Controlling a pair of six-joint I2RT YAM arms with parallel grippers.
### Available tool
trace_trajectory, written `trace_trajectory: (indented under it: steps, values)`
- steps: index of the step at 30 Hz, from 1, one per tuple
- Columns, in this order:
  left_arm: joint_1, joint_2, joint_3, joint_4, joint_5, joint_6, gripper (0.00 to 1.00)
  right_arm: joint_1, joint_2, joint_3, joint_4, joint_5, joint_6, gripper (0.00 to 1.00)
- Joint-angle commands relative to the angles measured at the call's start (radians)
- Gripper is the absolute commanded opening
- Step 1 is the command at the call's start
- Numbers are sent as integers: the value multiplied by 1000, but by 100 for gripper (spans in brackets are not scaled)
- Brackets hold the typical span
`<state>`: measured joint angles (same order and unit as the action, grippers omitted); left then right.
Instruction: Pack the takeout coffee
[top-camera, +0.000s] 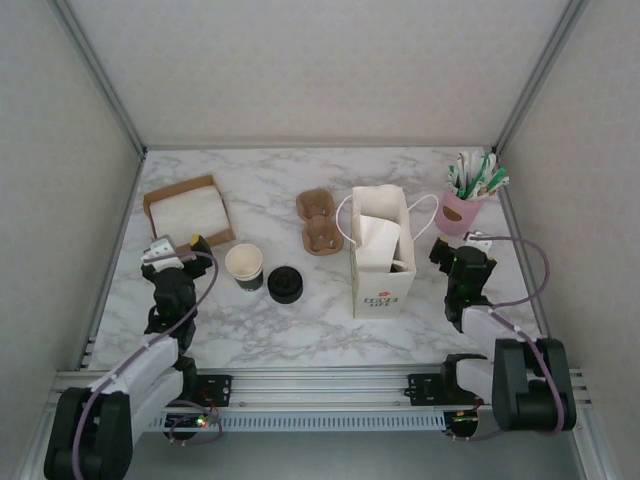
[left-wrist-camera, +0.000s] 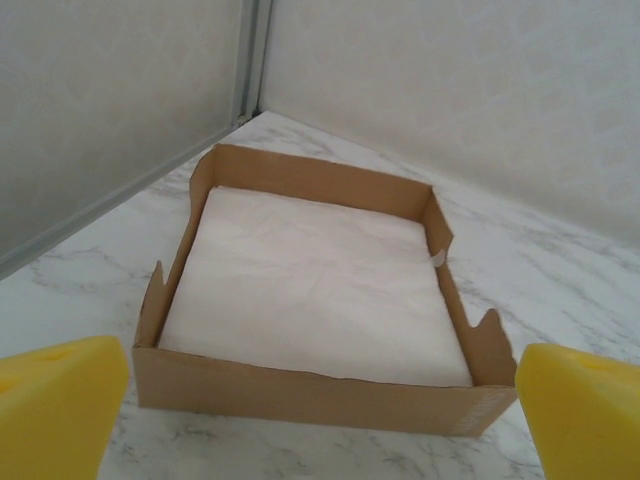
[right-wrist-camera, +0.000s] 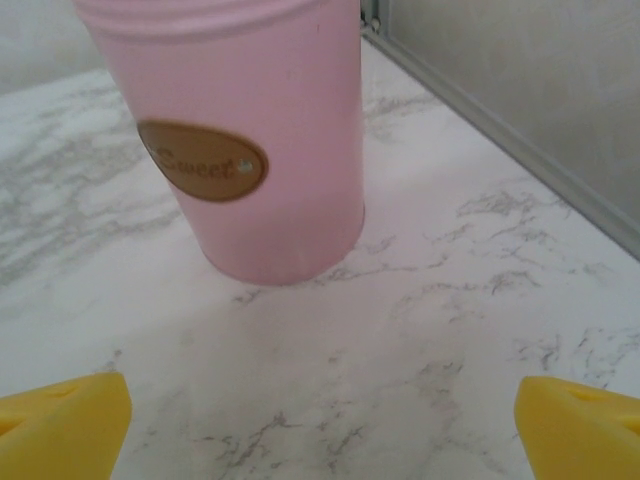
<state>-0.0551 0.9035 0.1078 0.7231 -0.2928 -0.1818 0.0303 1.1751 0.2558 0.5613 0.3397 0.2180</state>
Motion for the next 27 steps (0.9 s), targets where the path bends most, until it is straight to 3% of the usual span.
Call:
trace_trajectory:
  steps: [1,7,13,16,22,27]
  values:
    - [24,85,12,143,12,19,99,-7,79,30,134,-12,-27,99]
    - [39,327,44,347,16,33,99,-4,229,73,251,-67,-73,99]
    - [41,449,91,455,5,94,99,76,300,99,287,-72,-174,99]
    - [41,520,60,586,9,112,99,99,317,114,283,-59,-200,99]
    - [44,544,60,606,24,115,99,99,379,82,397,-92,-218,99]
    - [44,633,70,664,84,141,99,93,371,108,338,-92,-204,99]
